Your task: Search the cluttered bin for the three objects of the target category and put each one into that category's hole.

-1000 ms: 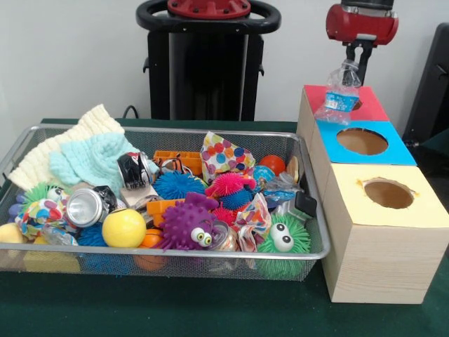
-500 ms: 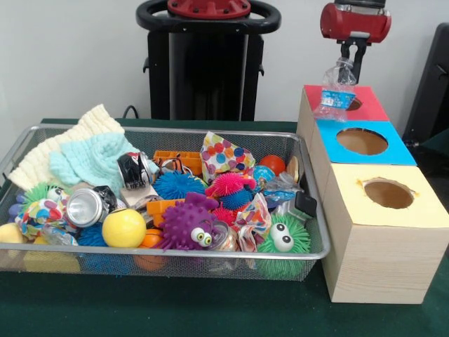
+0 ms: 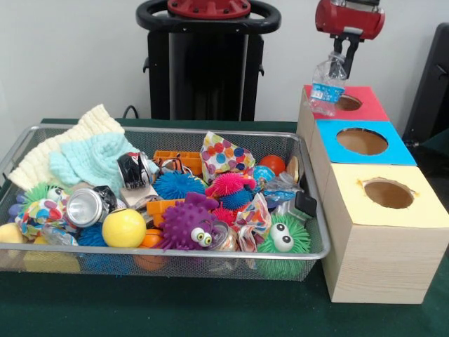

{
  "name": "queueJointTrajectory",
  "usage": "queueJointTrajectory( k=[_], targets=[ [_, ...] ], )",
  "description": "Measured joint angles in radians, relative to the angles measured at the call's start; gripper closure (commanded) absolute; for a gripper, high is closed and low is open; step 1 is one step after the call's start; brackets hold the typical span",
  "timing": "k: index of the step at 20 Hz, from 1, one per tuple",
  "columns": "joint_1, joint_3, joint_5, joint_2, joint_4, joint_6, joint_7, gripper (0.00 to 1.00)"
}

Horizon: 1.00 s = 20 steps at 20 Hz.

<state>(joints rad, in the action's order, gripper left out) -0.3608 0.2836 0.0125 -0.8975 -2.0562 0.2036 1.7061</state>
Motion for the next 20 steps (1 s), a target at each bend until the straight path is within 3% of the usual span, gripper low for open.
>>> queueJointTrajectory(
  k=[9, 20],
  targets=[
    [-0.116, 0.085, -0.024, 0.042, 0.096, 0.227, 0.000, 1.00],
    [-0.113, 0.113, -0.045, 0.062, 0.190, 0.278, 0.002, 1.00]
  ],
)
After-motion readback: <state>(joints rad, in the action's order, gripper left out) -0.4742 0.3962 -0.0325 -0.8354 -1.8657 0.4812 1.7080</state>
